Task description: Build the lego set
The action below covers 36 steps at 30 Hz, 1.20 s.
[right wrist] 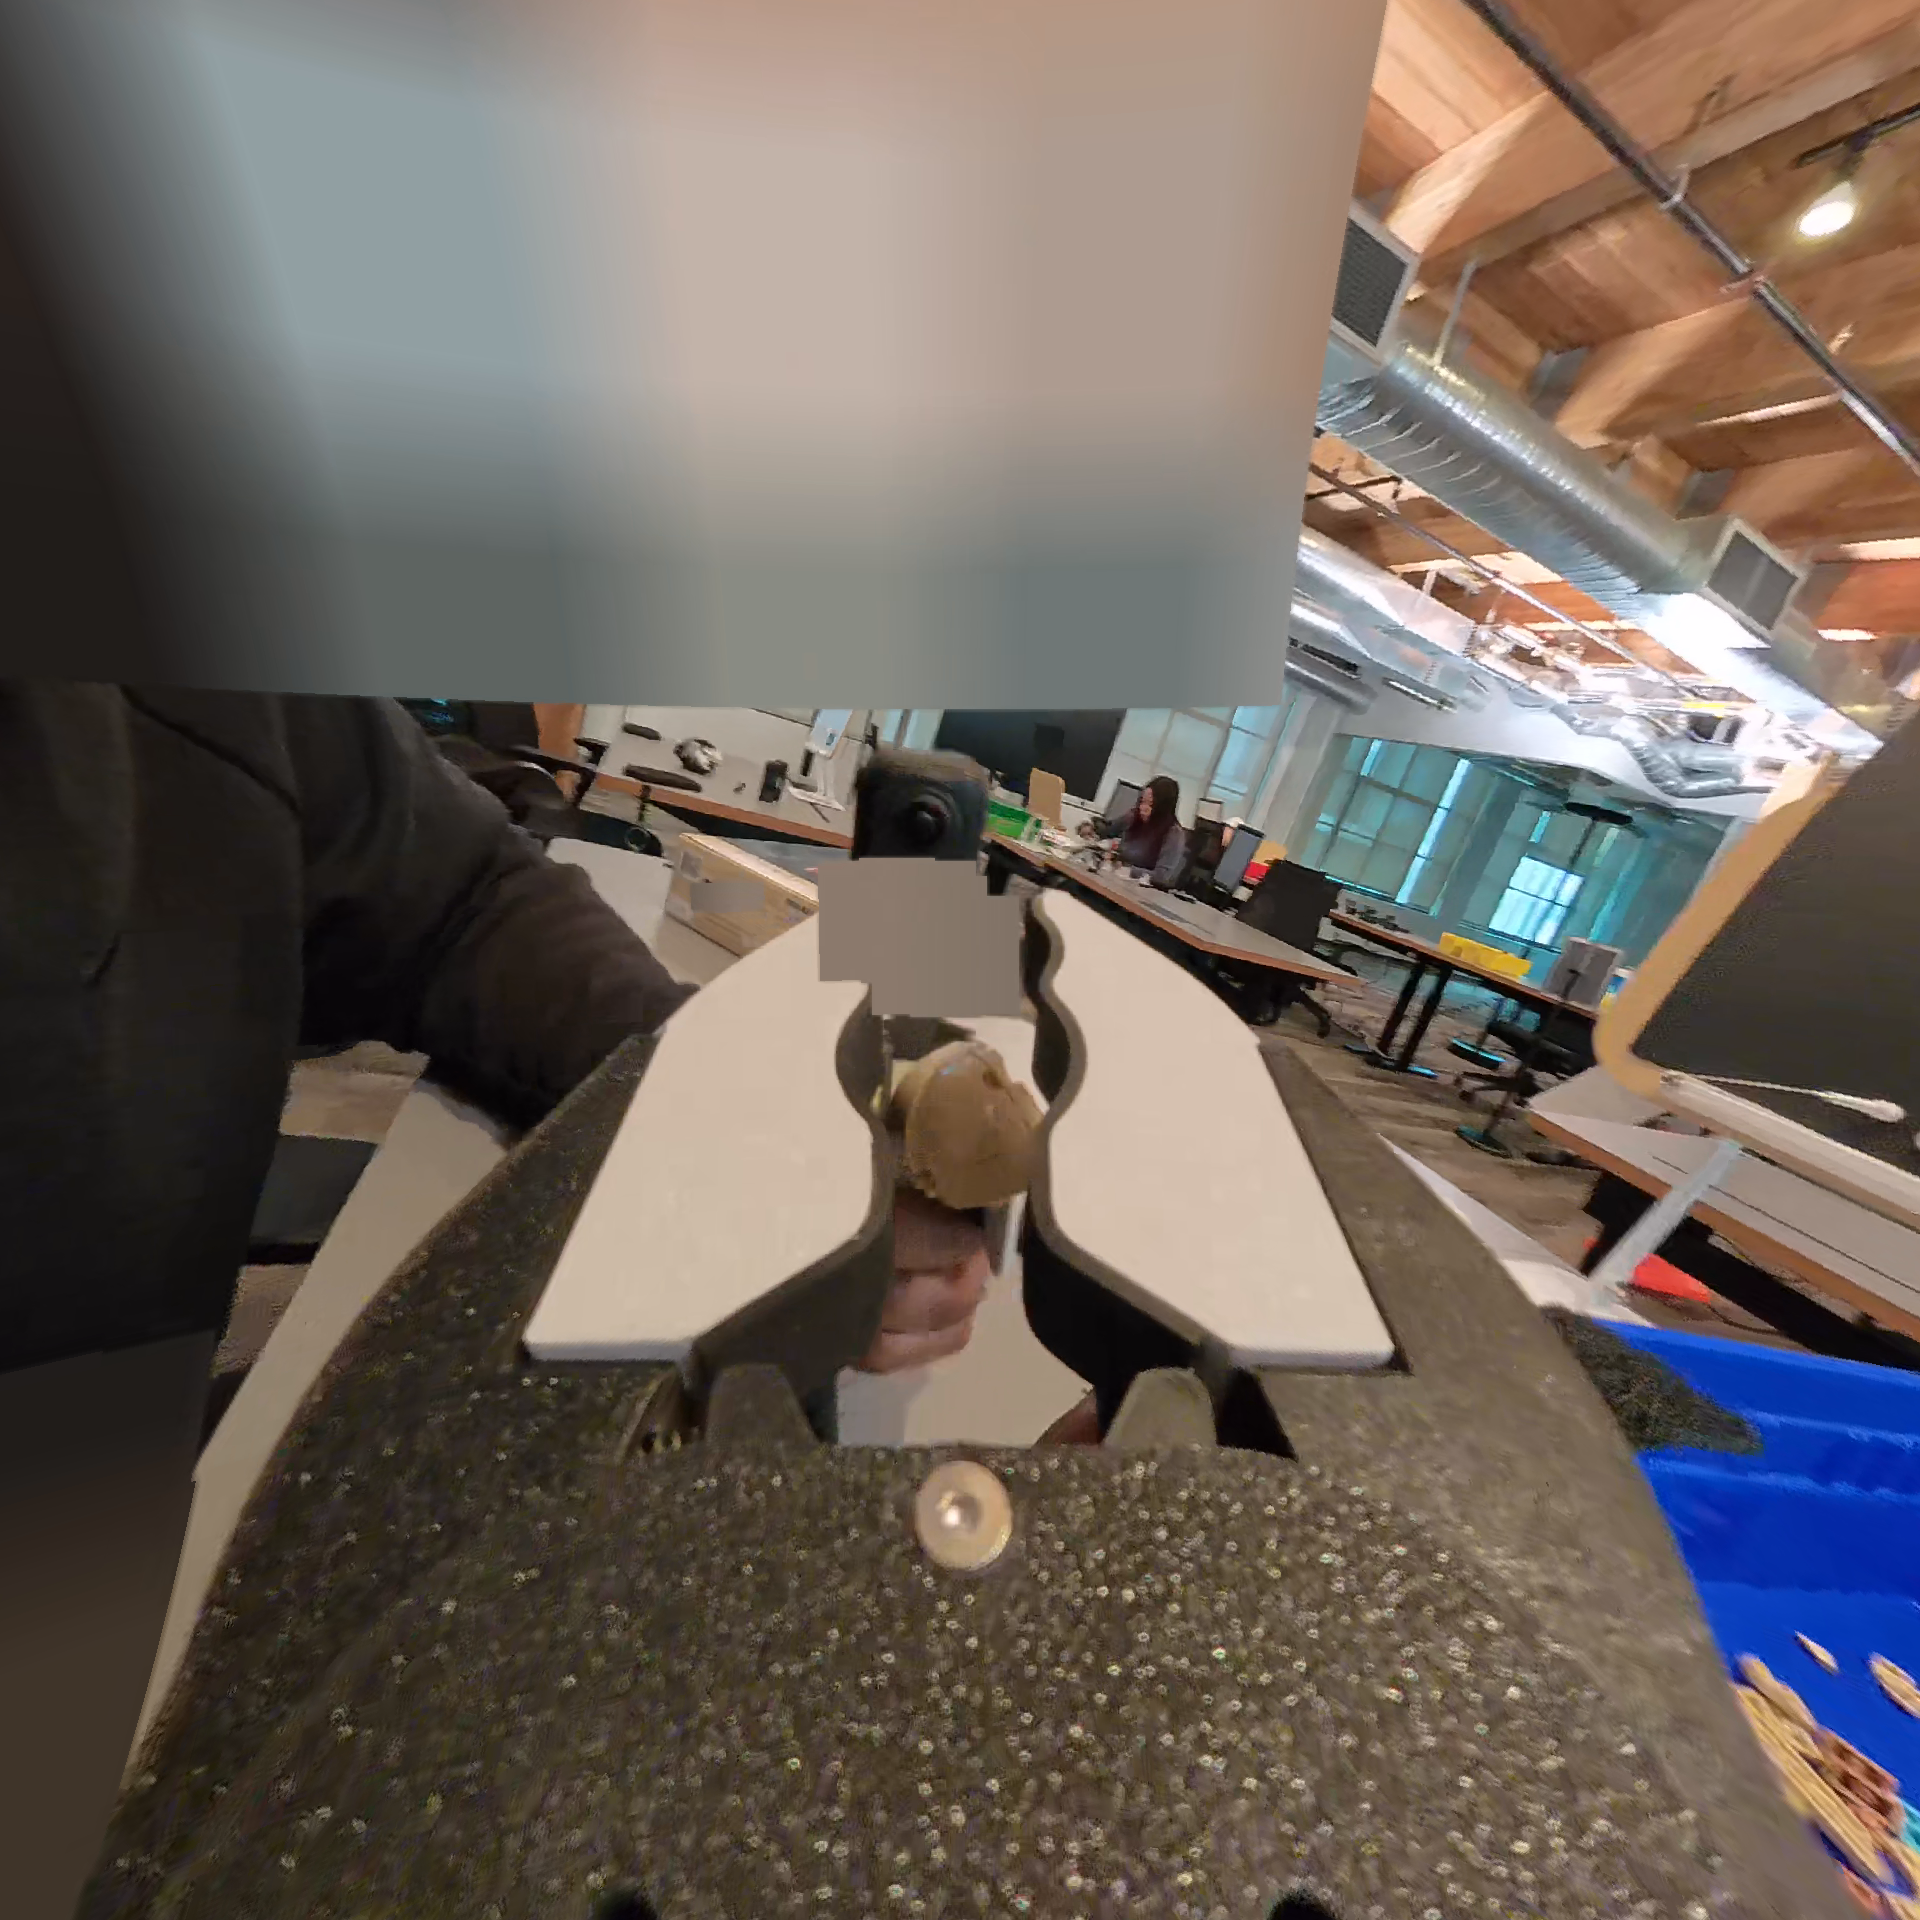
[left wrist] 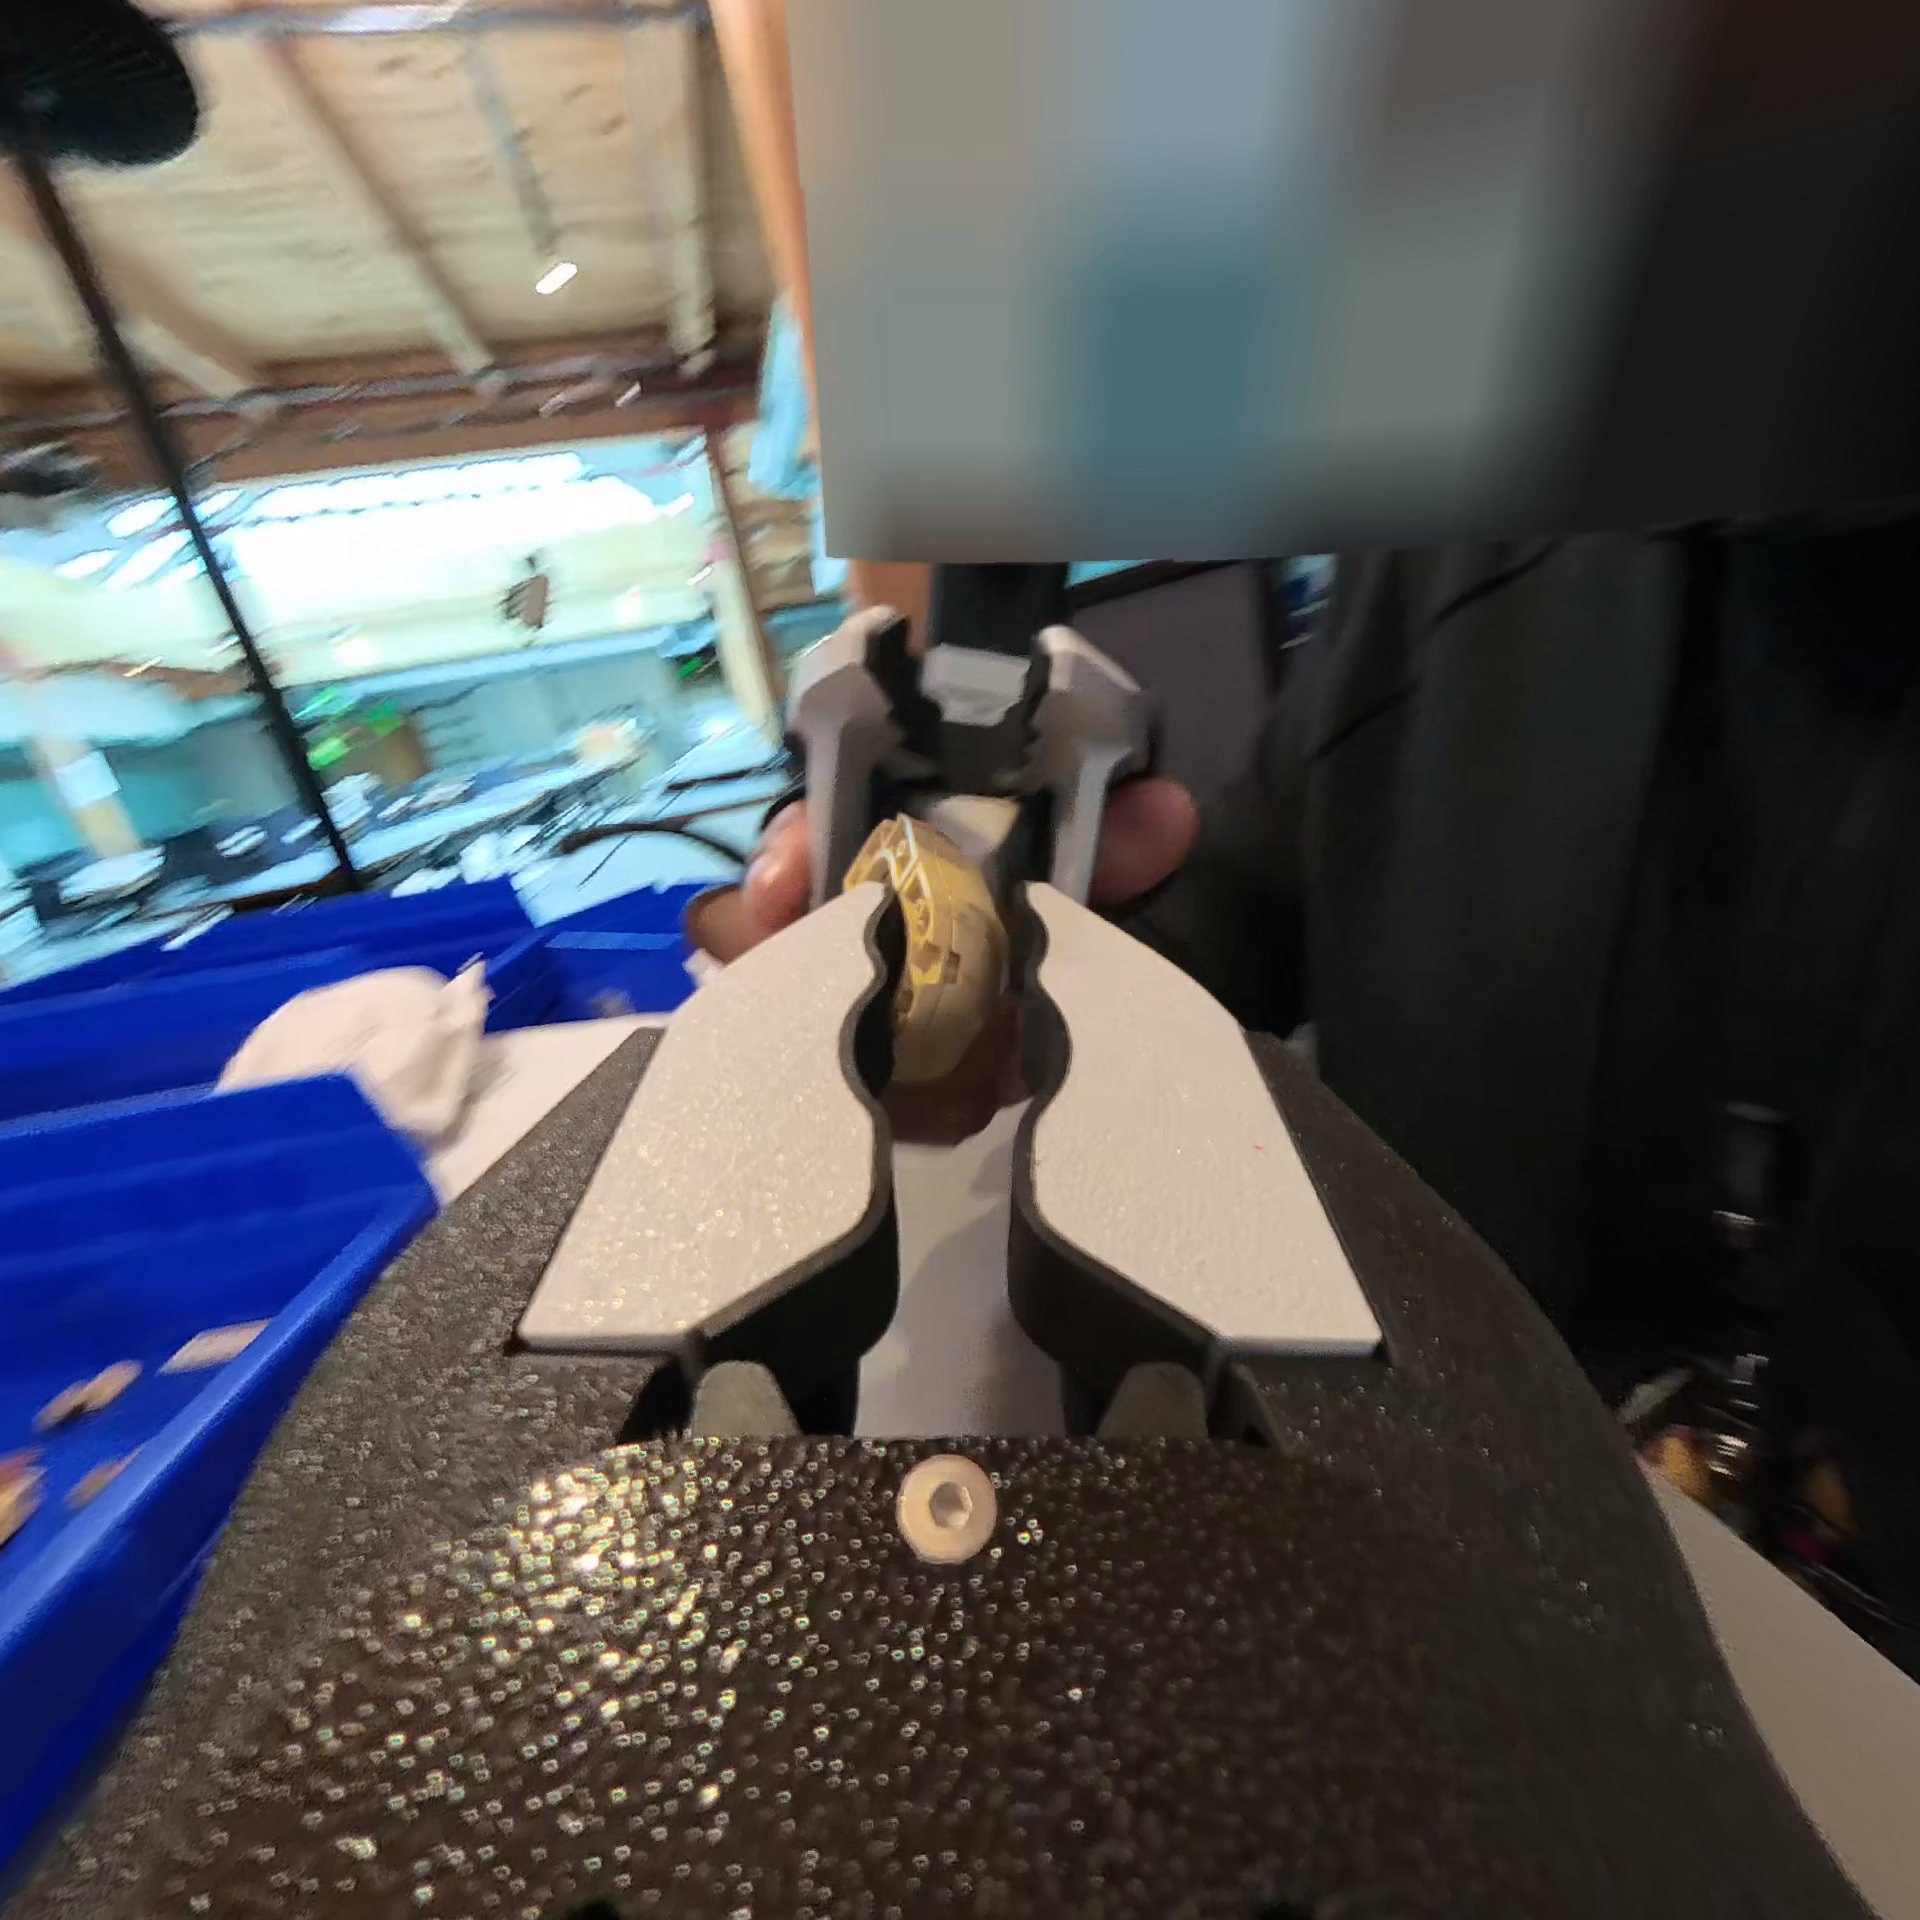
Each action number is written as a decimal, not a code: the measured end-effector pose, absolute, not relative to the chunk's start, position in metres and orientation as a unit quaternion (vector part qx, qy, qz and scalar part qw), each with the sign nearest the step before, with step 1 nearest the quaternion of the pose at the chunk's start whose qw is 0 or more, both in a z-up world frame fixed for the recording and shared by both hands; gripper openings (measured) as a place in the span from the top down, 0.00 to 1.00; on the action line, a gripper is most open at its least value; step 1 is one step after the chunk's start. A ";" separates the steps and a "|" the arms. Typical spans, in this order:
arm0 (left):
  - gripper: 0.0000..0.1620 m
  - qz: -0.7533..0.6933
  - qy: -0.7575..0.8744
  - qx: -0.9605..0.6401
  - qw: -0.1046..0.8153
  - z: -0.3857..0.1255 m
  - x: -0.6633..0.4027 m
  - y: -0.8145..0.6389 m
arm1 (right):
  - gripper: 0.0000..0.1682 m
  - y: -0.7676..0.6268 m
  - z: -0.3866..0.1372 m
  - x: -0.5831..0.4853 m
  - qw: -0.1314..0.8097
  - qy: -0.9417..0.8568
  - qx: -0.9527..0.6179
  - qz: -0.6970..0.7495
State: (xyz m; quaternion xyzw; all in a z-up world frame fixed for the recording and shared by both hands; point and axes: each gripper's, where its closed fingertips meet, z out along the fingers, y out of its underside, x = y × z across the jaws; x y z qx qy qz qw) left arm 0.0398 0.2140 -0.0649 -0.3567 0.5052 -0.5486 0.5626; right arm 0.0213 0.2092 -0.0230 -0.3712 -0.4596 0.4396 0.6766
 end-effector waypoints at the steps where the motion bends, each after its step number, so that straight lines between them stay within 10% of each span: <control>1: 0.88 -0.533 0.505 -0.374 0.567 -0.067 0.040 0.218 | 0.86 0.211 -0.025 0.024 0.681 -0.460 -0.377 0.427; 36: 0.82 -0.542 0.577 -0.497 0.357 -0.100 0.030 0.163 | 0.84 0.175 -0.091 0.016 0.638 -0.619 -0.360 0.285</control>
